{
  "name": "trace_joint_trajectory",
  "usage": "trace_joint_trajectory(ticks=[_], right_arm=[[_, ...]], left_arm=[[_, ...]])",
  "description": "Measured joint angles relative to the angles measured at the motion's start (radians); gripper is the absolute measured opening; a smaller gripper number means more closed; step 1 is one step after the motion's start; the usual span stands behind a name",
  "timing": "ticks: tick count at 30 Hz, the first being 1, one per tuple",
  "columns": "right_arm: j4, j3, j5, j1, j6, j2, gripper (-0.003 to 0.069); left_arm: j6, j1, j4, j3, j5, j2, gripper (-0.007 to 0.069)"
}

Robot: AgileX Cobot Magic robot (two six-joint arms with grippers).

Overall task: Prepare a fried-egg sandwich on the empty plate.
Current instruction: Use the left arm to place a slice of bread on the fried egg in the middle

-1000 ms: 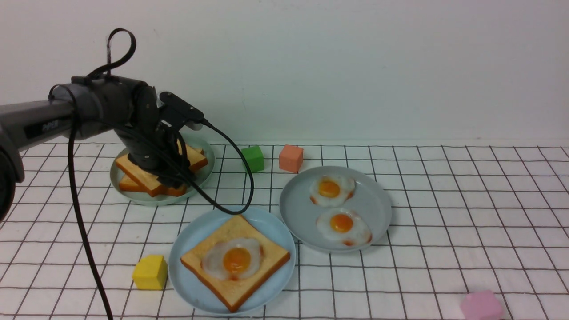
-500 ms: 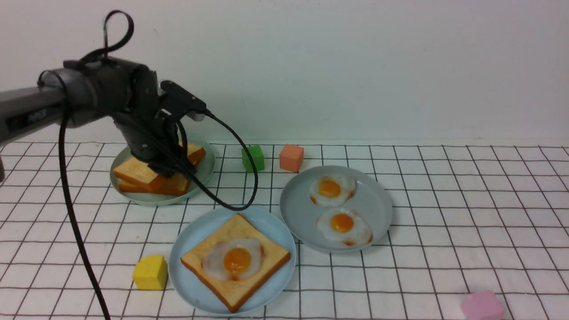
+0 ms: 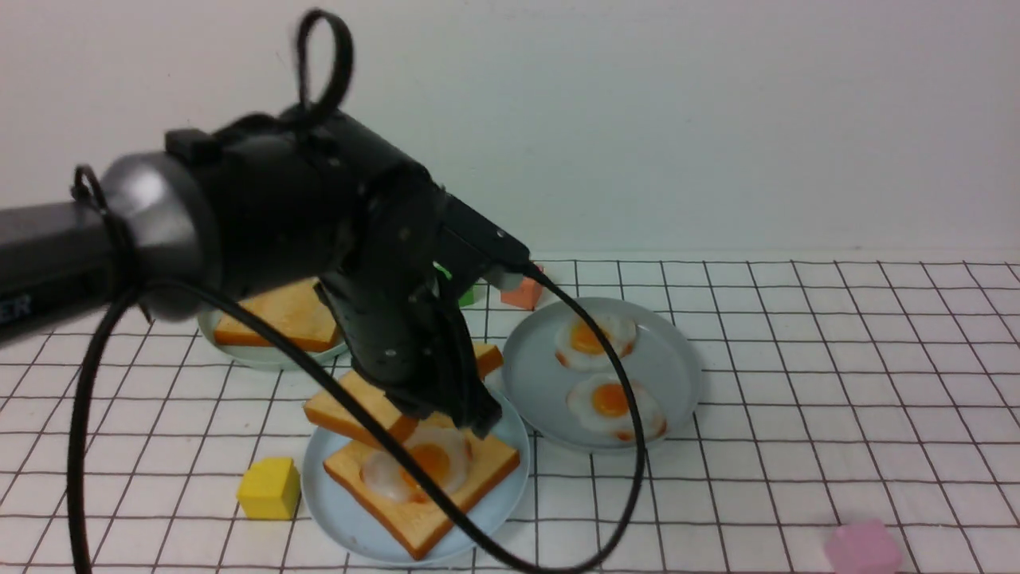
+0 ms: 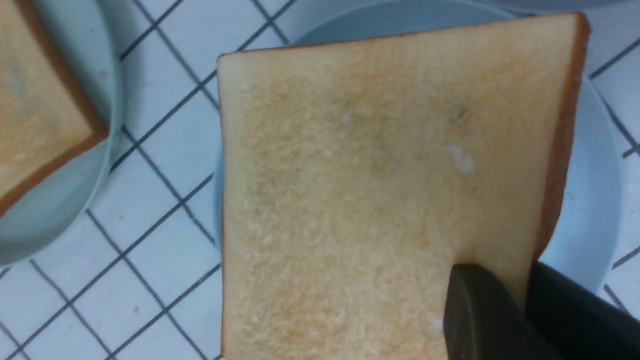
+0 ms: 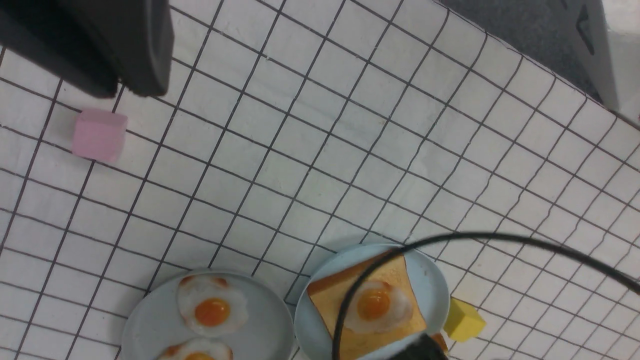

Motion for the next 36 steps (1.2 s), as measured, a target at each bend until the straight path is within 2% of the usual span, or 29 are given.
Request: trace_joint_trajectory(ticks=[7, 32, 36], right_arm=[[-0.002, 0.0, 0.002, 0.0, 0.0, -0.04, 0.0098], [0.001, 0.0, 0.004, 0.0, 0.0, -0.041, 0.0111], [0.001, 0.0, 0.004, 0.0, 0.0, -0.041, 0.0111]], left_arm=[[-0.001, -0.042, 0.038, 0.021, -0.08, 0.04, 0.0078], [0.004, -0.042, 0.044, 0.022, -0.008, 0.133, 0.0078], [0.004, -0.042, 0.044, 0.022, 0.001, 0.133, 0.0163]])
